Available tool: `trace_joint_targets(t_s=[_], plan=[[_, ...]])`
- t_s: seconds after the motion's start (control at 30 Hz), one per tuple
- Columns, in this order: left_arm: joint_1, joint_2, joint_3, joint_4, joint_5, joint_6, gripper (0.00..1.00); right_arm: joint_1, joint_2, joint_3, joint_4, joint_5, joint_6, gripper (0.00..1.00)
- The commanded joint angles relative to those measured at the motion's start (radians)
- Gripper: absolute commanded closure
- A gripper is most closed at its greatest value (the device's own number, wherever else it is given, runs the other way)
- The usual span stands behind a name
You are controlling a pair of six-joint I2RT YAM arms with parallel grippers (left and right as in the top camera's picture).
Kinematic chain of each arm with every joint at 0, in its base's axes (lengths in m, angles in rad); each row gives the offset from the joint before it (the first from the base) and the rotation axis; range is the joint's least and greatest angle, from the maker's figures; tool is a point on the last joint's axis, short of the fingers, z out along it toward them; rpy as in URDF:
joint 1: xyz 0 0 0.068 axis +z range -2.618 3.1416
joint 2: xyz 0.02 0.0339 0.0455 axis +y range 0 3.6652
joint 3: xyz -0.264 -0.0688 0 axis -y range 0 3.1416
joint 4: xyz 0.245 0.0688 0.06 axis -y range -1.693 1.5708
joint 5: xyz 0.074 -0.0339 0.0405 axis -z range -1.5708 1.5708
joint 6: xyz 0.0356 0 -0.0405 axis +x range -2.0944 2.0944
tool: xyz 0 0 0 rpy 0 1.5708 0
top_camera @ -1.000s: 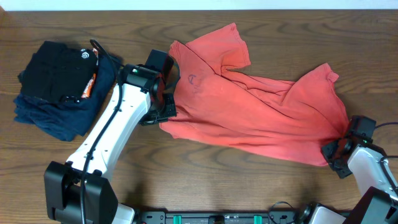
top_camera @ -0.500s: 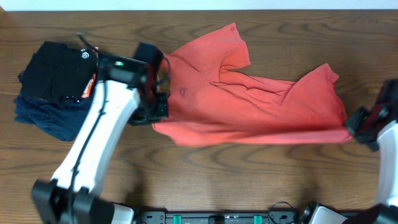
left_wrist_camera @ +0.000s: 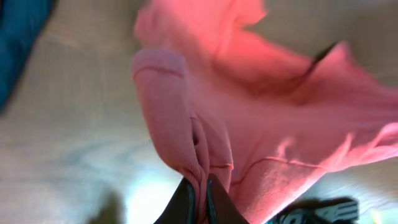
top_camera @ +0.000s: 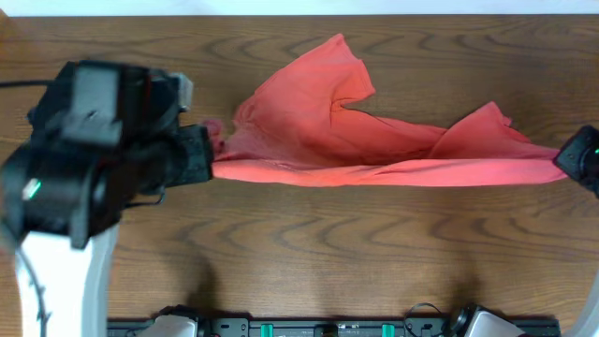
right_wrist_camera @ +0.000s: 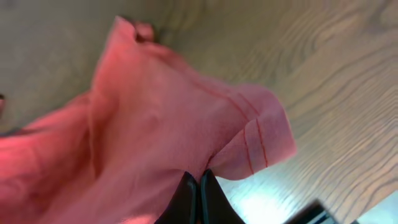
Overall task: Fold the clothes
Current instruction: 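Lift the shirt with both grippers and swing it forward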
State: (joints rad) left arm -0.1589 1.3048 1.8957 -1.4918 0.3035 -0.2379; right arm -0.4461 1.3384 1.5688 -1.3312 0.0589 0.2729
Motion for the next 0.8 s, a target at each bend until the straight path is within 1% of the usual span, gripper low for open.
trace_joint_targets(t_s=[0.0,0.17,0.23,0.37,0.47,0.6,0.67,0.77], plan=[[0.025,-0.089,0.077,0.049,-0.004,0.017,0.94,-0.006,-0.057,0.089,-0.005,0.012,-0.029,0.99],[0.028,-0.172,0.086,0.175,-0.143,0.016,0.94,-0.006,-0.087,0.180,0.003,0.011,-0.073,0.99],[0.028,-0.177,0.086,0.204,-0.163,0.017,0.94,-0.005,-0.087,0.192,0.023,0.001,-0.094,0.99],[0.028,-0.140,0.085,0.223,-0.166,0.016,0.94,-0.005,-0.061,0.191,0.072,-0.100,-0.148,0.99],[0.028,-0.070,0.085,0.222,-0.166,0.016,0.94,-0.002,-0.005,0.191,0.089,-0.140,-0.174,0.99],[0.028,0.070,0.085,0.243,-0.166,0.017,0.94,0.030,0.108,0.191,0.126,-0.156,-0.208,0.99],[0.028,0.155,0.085,0.280,-0.166,0.023,0.94,0.056,0.172,0.191,0.167,-0.169,-0.235,0.99],[0.031,0.294,0.085,0.399,-0.168,0.074,0.94,0.100,0.285,0.191,0.286,-0.168,-0.237,0.99]])
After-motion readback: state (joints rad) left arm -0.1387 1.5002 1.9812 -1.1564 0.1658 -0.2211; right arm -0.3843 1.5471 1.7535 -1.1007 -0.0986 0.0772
